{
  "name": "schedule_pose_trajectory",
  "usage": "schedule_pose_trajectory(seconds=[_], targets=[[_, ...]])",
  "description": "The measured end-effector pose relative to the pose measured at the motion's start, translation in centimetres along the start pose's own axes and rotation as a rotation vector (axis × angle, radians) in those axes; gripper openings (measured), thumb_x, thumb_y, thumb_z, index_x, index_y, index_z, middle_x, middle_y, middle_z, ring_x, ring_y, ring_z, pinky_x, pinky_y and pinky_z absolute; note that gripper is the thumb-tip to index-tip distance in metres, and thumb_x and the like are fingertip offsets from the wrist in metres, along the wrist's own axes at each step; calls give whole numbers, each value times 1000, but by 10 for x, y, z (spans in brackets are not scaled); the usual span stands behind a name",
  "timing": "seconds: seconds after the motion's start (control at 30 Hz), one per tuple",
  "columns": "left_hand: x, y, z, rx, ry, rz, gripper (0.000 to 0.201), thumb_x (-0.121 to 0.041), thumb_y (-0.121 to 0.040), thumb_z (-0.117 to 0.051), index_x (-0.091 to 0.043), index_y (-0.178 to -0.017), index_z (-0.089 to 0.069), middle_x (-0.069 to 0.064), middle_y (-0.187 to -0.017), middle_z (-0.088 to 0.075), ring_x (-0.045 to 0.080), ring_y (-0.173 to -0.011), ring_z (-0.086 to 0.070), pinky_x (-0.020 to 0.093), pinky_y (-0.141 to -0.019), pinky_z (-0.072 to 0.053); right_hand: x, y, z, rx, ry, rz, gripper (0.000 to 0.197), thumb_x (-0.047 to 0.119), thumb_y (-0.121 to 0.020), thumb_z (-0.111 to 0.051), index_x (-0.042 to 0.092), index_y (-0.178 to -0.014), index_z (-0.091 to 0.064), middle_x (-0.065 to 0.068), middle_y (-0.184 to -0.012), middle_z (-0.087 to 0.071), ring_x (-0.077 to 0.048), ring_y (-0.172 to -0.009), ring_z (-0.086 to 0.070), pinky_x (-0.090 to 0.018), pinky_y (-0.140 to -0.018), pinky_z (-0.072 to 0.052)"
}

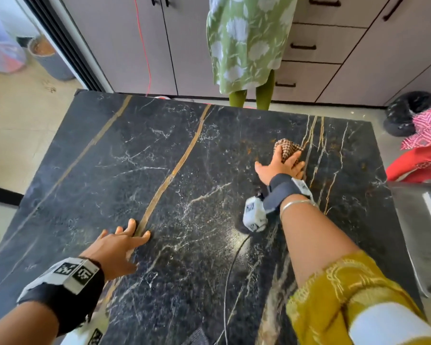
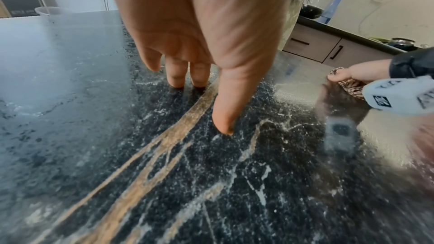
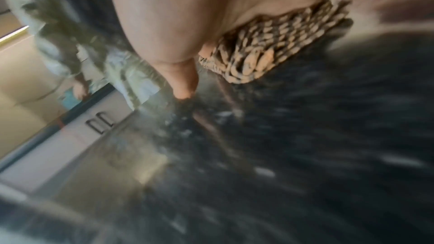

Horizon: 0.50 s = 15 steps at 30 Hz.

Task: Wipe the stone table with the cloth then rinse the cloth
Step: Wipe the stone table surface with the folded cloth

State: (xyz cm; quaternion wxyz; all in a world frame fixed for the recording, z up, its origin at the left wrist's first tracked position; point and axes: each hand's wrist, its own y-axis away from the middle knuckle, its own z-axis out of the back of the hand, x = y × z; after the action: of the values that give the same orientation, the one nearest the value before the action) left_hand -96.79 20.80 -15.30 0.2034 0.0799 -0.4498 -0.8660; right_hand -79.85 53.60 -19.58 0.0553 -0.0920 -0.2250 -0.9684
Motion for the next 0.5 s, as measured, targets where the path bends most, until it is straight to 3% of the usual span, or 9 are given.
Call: schedule_pose_trajectory(seconds=[0.1, 0.3, 0.4, 0.5], targets=[[0, -2, -1, 11, -15, -5, 78, -42, -89, -54, -40, -147, -3, 9, -157, 15, 28, -145, -10, 45, -117, -9, 25, -14, 4, 68, 49, 83, 95, 69, -76, -54, 39, -148, 1, -12, -155, 24, -43, -142, 12, -54, -116, -1], [-1, -4, 2, 43, -33, 14, 73, -42, -90, -52, -43, -145, -4, 9, -156, 16, 28, -145, -10, 46, -116, -8, 80, 16, -21, 143, 361, 587, 99, 82, -67, -47, 41, -146, -3, -18, -156, 16, -49, -140, 3, -55, -115, -10], [-7, -5, 10, 48, -37, 41, 67, -45, -92, -48, -41, -146, -8, 11, -157, 12, 27, -144, -16, 43, -116, -13, 96, 63, -48, 190, 461, 818, 96, 76, -70, -51, 41, -147, -5, -16, -156, 16, -48, -140, 3, -55, -115, -11], [-14, -5, 16, 37, -30, 81, 62, -49, -91, -45, -37, -145, -17, 15, -156, -2, 29, -138, -30, 42, -114, -19, 83, 108, -70, 252, 486, 927, 86, 64, -80, -53, 42, -147, -3, -11, -156, 21, -43, -142, 10, -53, -115, -6]])
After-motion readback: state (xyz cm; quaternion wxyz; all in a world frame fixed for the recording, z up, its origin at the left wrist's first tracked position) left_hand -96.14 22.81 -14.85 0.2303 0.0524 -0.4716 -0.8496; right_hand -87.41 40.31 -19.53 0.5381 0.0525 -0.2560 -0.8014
